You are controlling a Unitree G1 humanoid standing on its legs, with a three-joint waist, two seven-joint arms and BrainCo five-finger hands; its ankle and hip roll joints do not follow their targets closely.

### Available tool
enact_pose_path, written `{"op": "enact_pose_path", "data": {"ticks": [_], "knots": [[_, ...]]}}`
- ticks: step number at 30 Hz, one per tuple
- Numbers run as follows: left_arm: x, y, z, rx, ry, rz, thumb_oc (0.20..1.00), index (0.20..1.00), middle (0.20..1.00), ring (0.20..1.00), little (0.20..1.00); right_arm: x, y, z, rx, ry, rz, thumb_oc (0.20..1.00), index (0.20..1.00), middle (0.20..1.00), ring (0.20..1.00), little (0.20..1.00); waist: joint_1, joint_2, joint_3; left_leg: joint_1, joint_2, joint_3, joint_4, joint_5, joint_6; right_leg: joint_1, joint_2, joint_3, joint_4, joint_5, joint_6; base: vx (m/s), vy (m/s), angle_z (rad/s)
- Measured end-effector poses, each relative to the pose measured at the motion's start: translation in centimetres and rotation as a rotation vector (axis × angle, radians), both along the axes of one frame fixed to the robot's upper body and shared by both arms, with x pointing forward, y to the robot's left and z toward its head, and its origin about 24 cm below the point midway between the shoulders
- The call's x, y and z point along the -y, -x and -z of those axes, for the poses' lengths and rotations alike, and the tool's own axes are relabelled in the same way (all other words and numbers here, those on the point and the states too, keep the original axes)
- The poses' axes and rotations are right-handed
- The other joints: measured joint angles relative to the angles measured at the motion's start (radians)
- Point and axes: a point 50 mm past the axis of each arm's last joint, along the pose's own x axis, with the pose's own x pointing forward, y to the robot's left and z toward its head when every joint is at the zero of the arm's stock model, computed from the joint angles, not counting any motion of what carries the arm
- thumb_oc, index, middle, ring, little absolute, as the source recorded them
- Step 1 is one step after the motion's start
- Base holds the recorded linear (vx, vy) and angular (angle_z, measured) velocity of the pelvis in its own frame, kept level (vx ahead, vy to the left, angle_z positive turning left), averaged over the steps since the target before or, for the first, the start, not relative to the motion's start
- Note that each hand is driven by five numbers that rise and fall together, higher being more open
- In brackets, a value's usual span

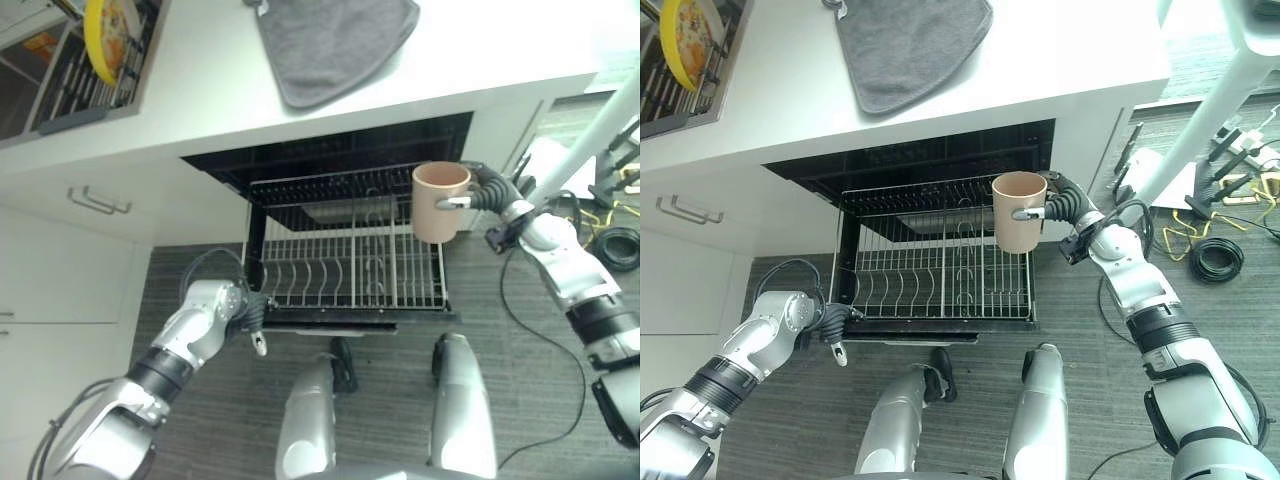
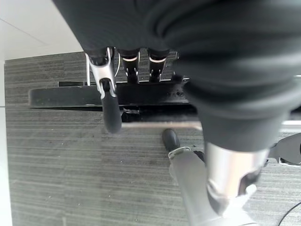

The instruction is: Place the dishes in the dishwasher.

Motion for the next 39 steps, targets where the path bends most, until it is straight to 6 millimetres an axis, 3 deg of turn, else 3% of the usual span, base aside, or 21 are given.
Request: {"op": "enact_pose_path", "data": {"ticks": [3, 7, 19, 21, 22, 23, 29, 33, 36, 39], "knots": [[0.3, -0.2, -0.1, 0.042, 0.038, 0.02, 1.0, 1.0, 1.0, 1.0, 1.0, 0.9, -1.6, 0.9, -0.089, 0.042, 0.08, 0.2, 0.2, 0.2, 0.2, 0.2, 0.025, 0.005, -0.004, -0.018, -0.007, -0.005, 0.014, 0.0, 0.0, -0.015, -0.009, -0.003, 0.02, -0.006, -0.002, -0.02, 0.017, 0.09], [1.1, -0.8, -0.5, 0.081, 0.063, 0.06, 1.0, 1.0, 1.0, 1.0, 1.0, 2.5, -1.7, 2.7, -0.177, 0.041, 0.168, 0.2, 0.2, 0.2, 0.2, 0.2, 0.051, 0.018, -0.013, -0.044, -0.016, -0.024, 0.03, 0.0, 0.0, -0.032, -0.018, -0.009, 0.039, -0.012, -0.003, -0.02, -0.021, 0.12], [1.2, -1.4, 0.8, 0.095, 0.045, 0.052, 1.0, 1.0, 1.0, 1.0, 1.0, 2.0, -2.5, 5.2, -0.284, 0.026, 0.239, 0.206, 0.206, 0.206, 0.206, 0.206, 0.071, 0.004, -0.07, -0.092, -0.006, -0.055, 0.063, -0.001, 0.001, -0.069, -0.009, -0.027, 0.072, -0.024, -0.013, -0.01, -0.015, 0.02], [1.2, -1.4, 1.1, 0.104, 0.058, 0.042, 1.0, 1.0, 1.0, 1.0, 1.0, 2.0, -2.5, 5.2, -0.284, 0.025, 0.244, 0.376, 0.376, 0.376, 0.376, 0.376, 0.071, 0.002, -0.07, -0.095, -0.005, -0.054, 0.064, -0.002, 0.001, -0.071, -0.005, -0.026, 0.071, -0.024, -0.012, 0.0, 0.0, 0.0], [1.2, -1.4, 1.1, 0.109, 0.059, 0.041, 1.0, 1.0, 1.0, 1.0, 1.0, 2.0, -2.5, 5.1, -0.279, 0.019, 0.244, 0.94, 0.94, 0.94, 0.94, 0.94, 0.072, 0.001, -0.072, -0.104, -0.004, -0.055, 0.065, -0.001, 0.001, -0.079, -0.004, -0.025, 0.07, -0.023, -0.011, 0.0, 0.0, 0.0], [1.2, -1.4, 1.1, 0.112, 0.06, 0.04, 1.0, 1.0, 1.0, 1.0, 1.0, 2.0, -2.5, 5.1, -0.279, 0.013, 0.247, 1.0, 1.0, 1.0, 1.0, 1.0, 0.072, 0.001, -0.072, -0.108, -0.003, -0.056, 0.065, -0.001, 0.001, -0.082, -0.002, -0.025, 0.07, -0.022, -0.012, 0.0, 0.0, 0.0], [1.2, -1.1, 2.1, 0.124, 0.028, 0.054, 1.0, 1.0, 1.0, 1.0, 1.0, 1.7, -2.6, 5.3, -0.287, -0.098, 0.29, 1.0, 1.0, 1.0, 1.0, 1.0, 0.071, -0.006, -0.068, -0.104, 0.001, -0.053, 0.07, -0.007, 0.005, -0.082, 0.007, -0.014, 0.07, -0.02, -0.011, 0.02, 0.008, -0.03], [0.9, -0.7, 2.7, 0.169, 0.057, 0.022, 1.0, 1.0, 1.0, 1.0, 1.0, 0.2, -2.6, 4.3, -0.233, -0.204, 0.25, 1.0, 1.0, 1.0, 1.0, 1.0, 0.071, -0.013, -0.063, -0.105, 0.004, -0.054, 0.071, -0.009, 0.007, -0.086, 0.014, -0.009, 0.069, -0.018, -0.011, 0.01, -0.011, -0.04], [-0.1, 0.3, 1.8, 0.271, 0.176, -0.051, 1.0, 1.0, 1.0, 1.0, 1.0, -1.2, -1.8, 3.2, -0.154, -0.311, 0.161, 1.0, 1.0, 1.0, 1.0, 1.0, 0.072, -0.036, -0.048, -0.112, 0.006, -0.053, 0.068, -0.009, 0.007, -0.099, 0.019, -0.005, 0.07, -0.017, -0.011, 0.01, -0.039, -0.05], [0.4, 1.0, -2.4, 0.435, 0.399, -0.09, 1.0, 1.0, 1.0, 1.0, 1.0, -0.6, 0.3, 3.9, -0.107, -0.411, 0.15, 1.0, 1.0, 1.0, 1.0, 1.0, 0.077, -0.079, -0.014, -0.112, 0.004, -0.056, 0.067, -0.008, 0.007, -0.099, 0.017, -0.007, 0.073, -0.023, -0.004, 0.03, -0.053, 0.06]]}}
